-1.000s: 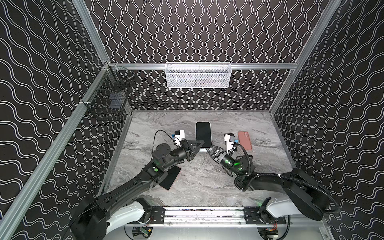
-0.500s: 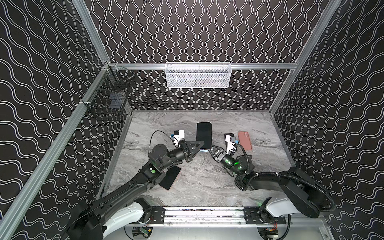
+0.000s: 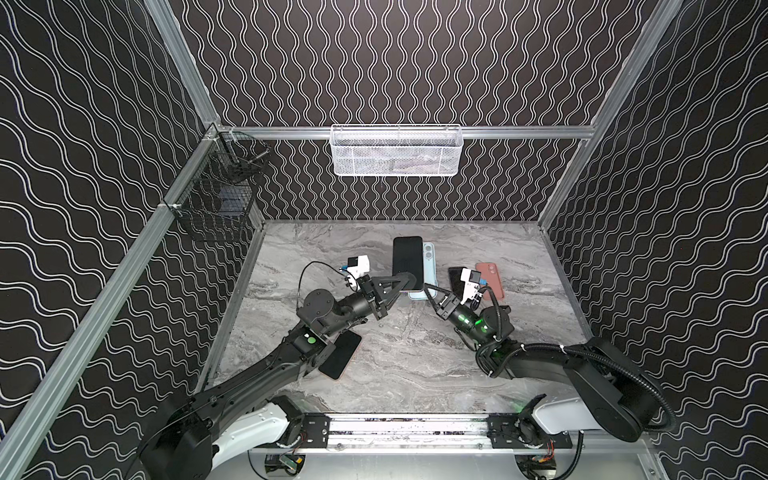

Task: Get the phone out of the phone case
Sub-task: 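Carry the pale case away with the right gripper while left holds the phone, then lower the pale blue case beside the pink case and open the right gripper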

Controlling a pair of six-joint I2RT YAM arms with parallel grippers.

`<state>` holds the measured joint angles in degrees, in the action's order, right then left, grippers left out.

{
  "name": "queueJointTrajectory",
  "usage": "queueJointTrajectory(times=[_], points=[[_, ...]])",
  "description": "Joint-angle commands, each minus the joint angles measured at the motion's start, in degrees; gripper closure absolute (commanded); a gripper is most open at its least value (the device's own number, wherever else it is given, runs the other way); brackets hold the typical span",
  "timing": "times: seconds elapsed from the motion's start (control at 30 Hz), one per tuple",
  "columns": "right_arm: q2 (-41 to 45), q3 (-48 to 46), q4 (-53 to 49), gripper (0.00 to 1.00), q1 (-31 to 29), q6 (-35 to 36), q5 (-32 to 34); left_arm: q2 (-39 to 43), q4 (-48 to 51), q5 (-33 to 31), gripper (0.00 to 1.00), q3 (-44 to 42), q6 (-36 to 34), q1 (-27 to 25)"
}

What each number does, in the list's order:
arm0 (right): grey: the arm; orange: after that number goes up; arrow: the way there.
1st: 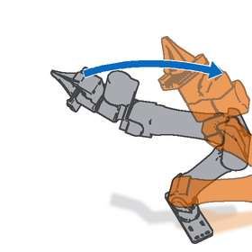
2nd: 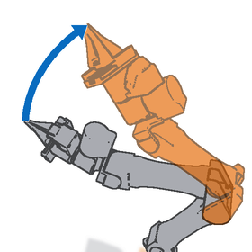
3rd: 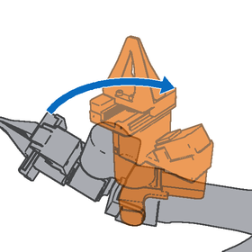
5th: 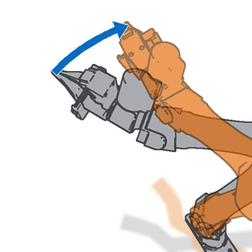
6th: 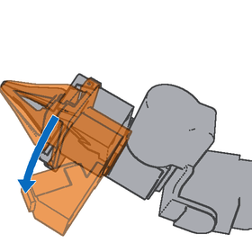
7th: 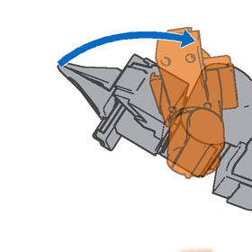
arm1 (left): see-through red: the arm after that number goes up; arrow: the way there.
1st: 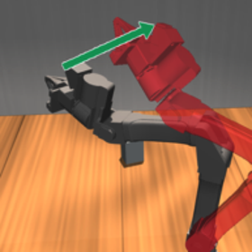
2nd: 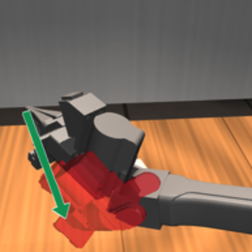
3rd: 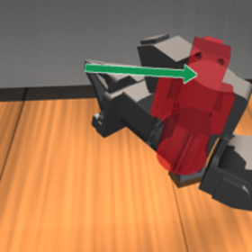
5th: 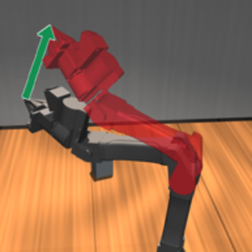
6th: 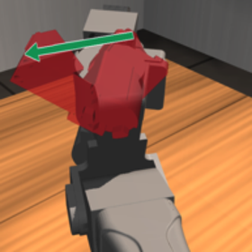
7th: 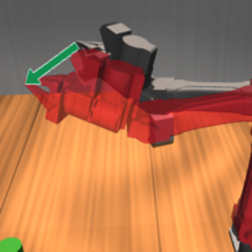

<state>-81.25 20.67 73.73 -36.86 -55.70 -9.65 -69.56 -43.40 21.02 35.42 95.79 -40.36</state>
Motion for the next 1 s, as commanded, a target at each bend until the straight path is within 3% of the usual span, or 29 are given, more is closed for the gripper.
queueJointTrajectory(times=[0.0, 0.13, 0.3, 0.57, 0.73, 0.97], points=[[0.1, -0.5, 1.5, 0.98, 1.4, -0.4, -1.0, -0.9, -6.5, 0.1, 1.00, -0.1, 0.1, 0.0], [3.4, -1.8, -2.2, 0.98, 4.3, -0.3, -2.4, -1.9, -7.3, 0.2, 1.00, -0.9, -0.2, 0.0], [11.2, -2.4, -15.9, 0.97, 11.4, 2.7, -7.7, -2.6, -4.8, 0.2, 1.00, -1.2, -3.1, 0.3], [21.8, 3.0, -46.7, 0.97, 34.3, 14.8, -23.5, -1.6, 3.6, 2.0, 1.00, 0.6, -9.4, 3.4], [21.2, 8.0, -57.7, 0.96, 47.6, 21.7, -30.6, -1.8, 3.9, 3.4, 1.00, 0.4, -10.5, 5.9], [13.3, 17.0, -70.7, 0.95, 56.9, 33.7, -32.4, -4.3, 1.1, 7.1, 1.00, -0.3, -10.0, 9.6]])
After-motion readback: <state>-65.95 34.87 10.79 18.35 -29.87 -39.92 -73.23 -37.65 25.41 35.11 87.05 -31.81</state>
